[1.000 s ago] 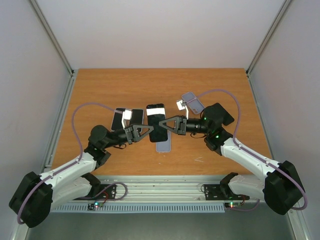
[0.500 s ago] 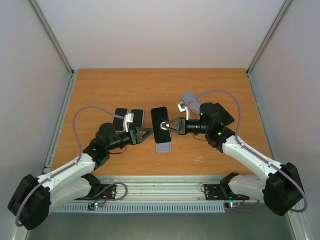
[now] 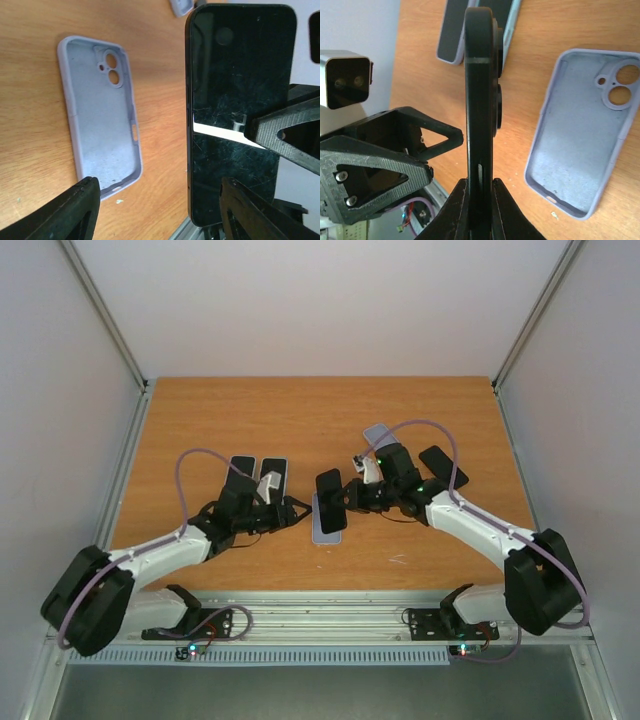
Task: Put the phone into the phone case
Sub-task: Place the phone on the phone case.
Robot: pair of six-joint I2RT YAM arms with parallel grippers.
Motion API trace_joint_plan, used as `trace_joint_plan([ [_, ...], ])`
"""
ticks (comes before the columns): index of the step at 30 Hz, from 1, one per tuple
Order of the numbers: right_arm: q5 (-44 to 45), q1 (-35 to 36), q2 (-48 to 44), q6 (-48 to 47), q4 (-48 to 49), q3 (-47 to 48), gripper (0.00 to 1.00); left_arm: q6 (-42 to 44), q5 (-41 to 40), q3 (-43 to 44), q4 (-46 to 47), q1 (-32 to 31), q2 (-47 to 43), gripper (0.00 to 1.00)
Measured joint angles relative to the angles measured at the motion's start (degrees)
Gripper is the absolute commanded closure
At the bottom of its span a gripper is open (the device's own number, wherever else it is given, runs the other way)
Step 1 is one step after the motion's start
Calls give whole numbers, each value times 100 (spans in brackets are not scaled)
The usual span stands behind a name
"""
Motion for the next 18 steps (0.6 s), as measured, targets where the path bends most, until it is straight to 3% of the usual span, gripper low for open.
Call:
trace_joint_plan([
  [18, 291, -2, 1335, 678, 599, -17, 99, 70, 267, 723, -11, 0, 2133, 33],
])
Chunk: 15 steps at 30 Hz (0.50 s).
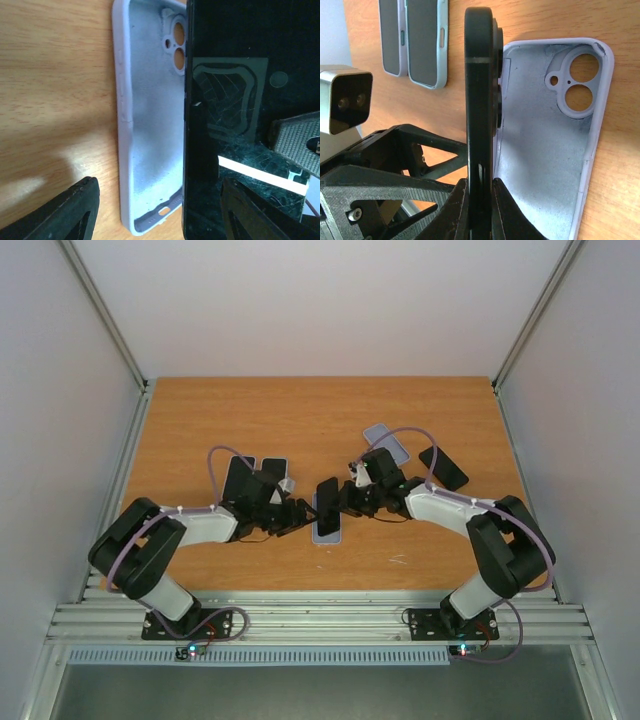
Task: Put the phone into the phone case
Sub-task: Place the phone on the phone case.
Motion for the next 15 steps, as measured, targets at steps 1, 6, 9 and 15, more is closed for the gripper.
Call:
trace_joint_plan([
  [1, 0, 2, 46, 15, 42, -2, 99, -2, 11, 11, 13, 0, 66, 33],
  [6, -4, 0, 297, 85, 229, -81, 99, -4, 72, 31, 160, 0, 354, 34],
  [9, -4, 0, 391, 131, 275, -157, 99, -20, 127, 72, 310, -11, 479, 37],
  [15, -116, 0, 632, 197, 669, -236, 99, -55, 197, 92, 540, -74, 629, 40],
])
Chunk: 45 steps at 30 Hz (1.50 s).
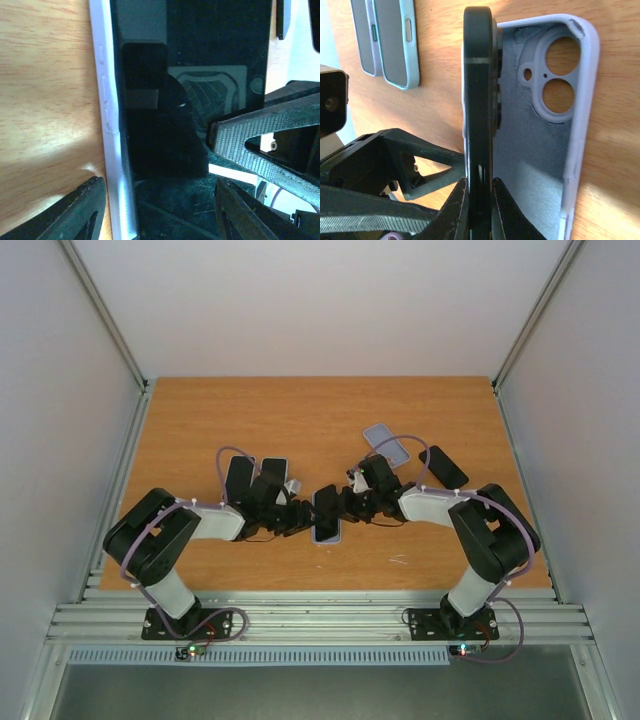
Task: Put the phone into the phone case
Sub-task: Place the phone on the phone case.
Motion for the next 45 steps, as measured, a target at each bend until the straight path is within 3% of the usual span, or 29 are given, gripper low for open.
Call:
trace_joint_plan([
  [7, -380, -35, 216, 96, 420, -66, 99, -37, 2, 7, 92, -79, 70, 48],
  [16, -555, -83, 291, 127, 719, -184, 97, -101, -173, 20, 35, -170, 61, 50],
  [26, -337, -57, 170, -15, 378, -120, 84, -85, -509, 46, -120, -365, -24, 53],
  [45, 496, 61, -369, -695, -1464, 116, 54, -7, -518, 33, -715, -664, -496, 55],
])
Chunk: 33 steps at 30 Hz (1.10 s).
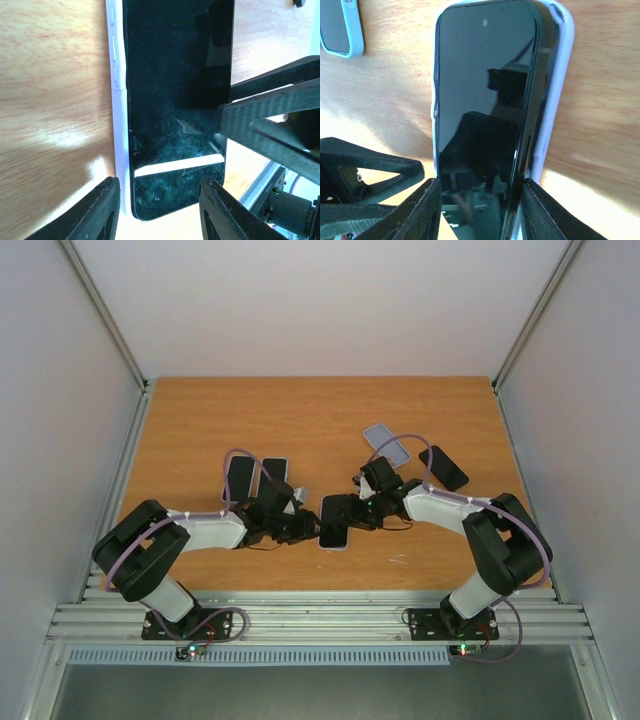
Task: Put the phone into the phone case
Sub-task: Place the phone on the phone case, then press the phone with the phone case at the bottom right corner of the phone case.
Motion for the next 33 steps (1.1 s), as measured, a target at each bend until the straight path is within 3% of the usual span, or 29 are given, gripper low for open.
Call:
trace_joint_plan([
  [4, 315, 68, -293, -208, -461, 70, 53, 46, -85, -13, -118, -74, -52, 56],
  [12, 686, 267, -787, -411, -1062, 17, 75, 59, -166, -46, -284, -151, -90, 58],
  [27, 793, 601, -525, -179, -881, -240, 98, 59, -164, -46, -295, -184, 4, 64],
  [33, 752, 634, -457, -107, -780, -238, 99, 13, -59, -44, -136, -203, 197, 67],
])
